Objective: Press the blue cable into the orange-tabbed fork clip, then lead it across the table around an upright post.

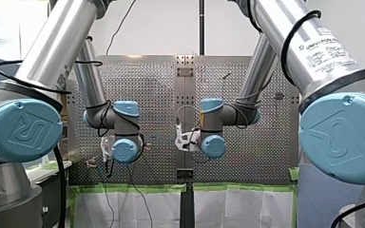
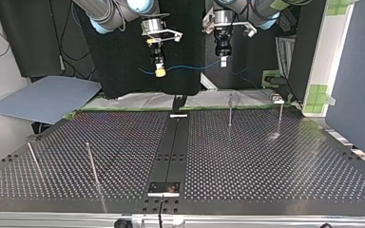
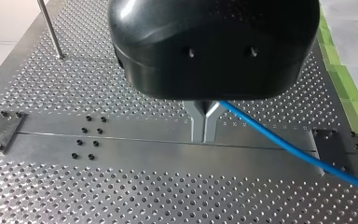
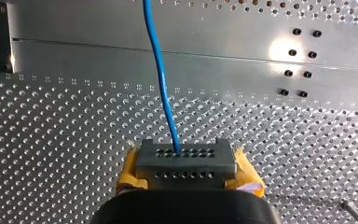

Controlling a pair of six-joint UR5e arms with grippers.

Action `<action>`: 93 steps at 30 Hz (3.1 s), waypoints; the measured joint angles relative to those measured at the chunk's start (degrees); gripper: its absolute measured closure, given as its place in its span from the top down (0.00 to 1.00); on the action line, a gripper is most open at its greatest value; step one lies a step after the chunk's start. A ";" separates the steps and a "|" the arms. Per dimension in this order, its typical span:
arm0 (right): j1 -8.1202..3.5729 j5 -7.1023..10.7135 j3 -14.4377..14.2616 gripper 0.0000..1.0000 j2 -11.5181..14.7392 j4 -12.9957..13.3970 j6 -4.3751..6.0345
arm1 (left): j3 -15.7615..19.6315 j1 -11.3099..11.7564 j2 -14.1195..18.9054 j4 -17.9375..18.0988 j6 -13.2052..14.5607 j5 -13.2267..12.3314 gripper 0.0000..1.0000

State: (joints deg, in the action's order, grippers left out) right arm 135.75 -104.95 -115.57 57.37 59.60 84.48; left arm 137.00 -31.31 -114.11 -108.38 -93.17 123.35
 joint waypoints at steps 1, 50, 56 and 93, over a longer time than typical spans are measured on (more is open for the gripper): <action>0.00 0.00 0.01 0.00 0.00 0.00 0.00 | 0.00 0.00 0.00 0.00 0.00 0.00 0.00; 2.70 -5.20 2.88 0.00 -0.09 -7.93 -0.06 | 0.65 0.72 1.55 -2.21 0.13 -3.98 0.00; 1.85 -4.36 5.53 0.00 2.67 -10.68 2.53 | -0.65 1.49 4.27 -3.26 -2.60 -4.52 0.00; 0.85 2.95 5.09 0.00 -1.43 -2.51 6.66 | -1.03 8.42 0.55 3.01 -4.70 -2.82 0.00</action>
State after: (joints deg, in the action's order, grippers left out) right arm 136.60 -102.00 -110.49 55.93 57.09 91.14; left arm 135.96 -22.89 -113.56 -105.37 -97.87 120.53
